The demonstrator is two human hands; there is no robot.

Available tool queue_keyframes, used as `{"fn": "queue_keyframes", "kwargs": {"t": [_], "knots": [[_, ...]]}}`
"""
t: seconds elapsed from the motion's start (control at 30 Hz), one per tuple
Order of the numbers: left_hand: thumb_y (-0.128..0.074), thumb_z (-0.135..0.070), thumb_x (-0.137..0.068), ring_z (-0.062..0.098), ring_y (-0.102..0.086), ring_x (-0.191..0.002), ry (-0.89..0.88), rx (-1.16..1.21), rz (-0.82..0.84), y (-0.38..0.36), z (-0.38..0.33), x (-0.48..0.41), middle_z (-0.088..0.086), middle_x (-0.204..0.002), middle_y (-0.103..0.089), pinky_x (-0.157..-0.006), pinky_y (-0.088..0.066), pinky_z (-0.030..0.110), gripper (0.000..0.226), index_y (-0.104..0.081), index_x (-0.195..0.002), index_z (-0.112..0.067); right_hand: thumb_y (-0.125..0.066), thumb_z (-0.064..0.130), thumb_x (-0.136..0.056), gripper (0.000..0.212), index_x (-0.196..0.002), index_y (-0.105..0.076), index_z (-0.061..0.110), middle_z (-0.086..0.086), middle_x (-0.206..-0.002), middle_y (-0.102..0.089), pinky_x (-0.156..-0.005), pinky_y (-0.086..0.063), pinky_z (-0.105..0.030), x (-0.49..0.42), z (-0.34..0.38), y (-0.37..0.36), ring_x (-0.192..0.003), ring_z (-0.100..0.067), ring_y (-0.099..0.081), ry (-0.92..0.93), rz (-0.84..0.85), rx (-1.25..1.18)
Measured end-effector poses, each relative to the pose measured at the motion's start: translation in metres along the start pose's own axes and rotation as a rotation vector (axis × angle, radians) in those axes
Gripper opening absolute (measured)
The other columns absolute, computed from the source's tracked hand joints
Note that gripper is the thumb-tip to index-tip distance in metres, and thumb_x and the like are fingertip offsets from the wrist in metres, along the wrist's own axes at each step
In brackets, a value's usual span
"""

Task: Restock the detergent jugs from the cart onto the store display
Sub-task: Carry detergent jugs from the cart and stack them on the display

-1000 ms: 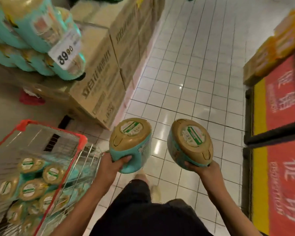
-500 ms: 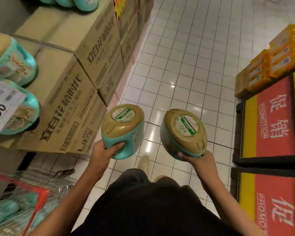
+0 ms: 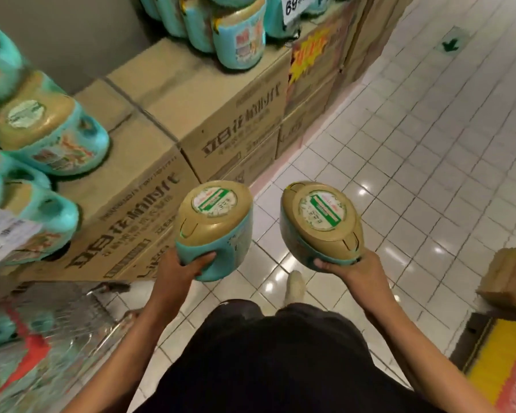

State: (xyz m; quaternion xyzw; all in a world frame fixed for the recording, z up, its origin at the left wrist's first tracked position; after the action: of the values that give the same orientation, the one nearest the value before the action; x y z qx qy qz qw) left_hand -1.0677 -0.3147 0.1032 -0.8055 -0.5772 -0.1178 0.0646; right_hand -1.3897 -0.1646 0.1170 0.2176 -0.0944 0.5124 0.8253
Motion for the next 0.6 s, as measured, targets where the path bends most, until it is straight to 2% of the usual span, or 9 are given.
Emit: {"fn": "queue_keyframes", "kwargs": {"t": [0.13, 0.3, 0.47, 0.6], "knots": [[-0.084, -0.035, -0.075, 0.010, -0.074, -0.105, -0.028, 0.074, -0.277, 0.007, -0.011, -0.003, -0.006, -0.115, -0.079, -0.082, -0.059, 0.021, 0.043, -0.075, -0.117, -0.038, -0.090, 0.048, -0.058, 0.059, -0.109, -0.080, 0.022, 0.012, -0.100, -0.082, -0.076, -0.056, -0.012, -0.093, 0.057, -0.013, -0.095, -0.003, -0.075, 0.058, 0.238, 0.083], [-0.085, -0.040, -0.064, 0.004, -0.075, -0.085, 0.008, 0.187, -0.631, 0.022, -0.015, 0.008, -0.010, -0.095, -0.081, -0.070, -0.057, 0.019, 0.036, -0.081, -0.100, -0.040, -0.091, 0.045, -0.059, 0.035, -0.093, -0.081, 0.046, 0.018, -0.095, -0.081, -0.072, -0.055, -0.010, -0.175, 0.131, -0.070, -0.090, 0.002, -0.075, 0.167, 0.508, 0.180], [-0.084, -0.039, -0.066, 0.005, -0.072, -0.076, -0.004, 0.267, -0.853, 0.044, -0.018, 0.005, -0.009, -0.083, -0.078, -0.067, -0.056, 0.021, 0.026, -0.083, -0.091, -0.032, -0.094, 0.021, -0.070, 0.035, -0.100, -0.079, 0.031, 0.014, -0.101, -0.081, -0.075, -0.056, -0.011, -0.225, 0.179, -0.162, -0.096, -0.003, -0.076, 0.249, 0.736, 0.236], [-0.084, -0.041, -0.066, 0.003, -0.065, -0.065, 0.013, 0.315, -0.961, 0.063, -0.020, -0.009, -0.013, -0.068, -0.070, -0.063, -0.051, 0.018, 0.017, -0.080, -0.076, -0.028, -0.093, 0.034, -0.060, 0.051, -0.108, -0.079, 0.021, 0.006, -0.103, -0.082, -0.079, -0.059, -0.017, -0.248, 0.222, -0.228, -0.099, -0.010, -0.078, 0.289, 0.882, 0.253]]}}
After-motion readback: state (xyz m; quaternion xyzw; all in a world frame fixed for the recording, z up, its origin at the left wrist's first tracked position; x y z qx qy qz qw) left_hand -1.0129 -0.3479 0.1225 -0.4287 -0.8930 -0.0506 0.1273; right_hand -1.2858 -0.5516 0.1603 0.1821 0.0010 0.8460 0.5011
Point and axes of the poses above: each hand's wrist, its own x-axis away from the middle knuckle, its own y-axis out of the back of the hand, z = x × y, the point moved 5 cm from there along -x, towards the middle knuckle
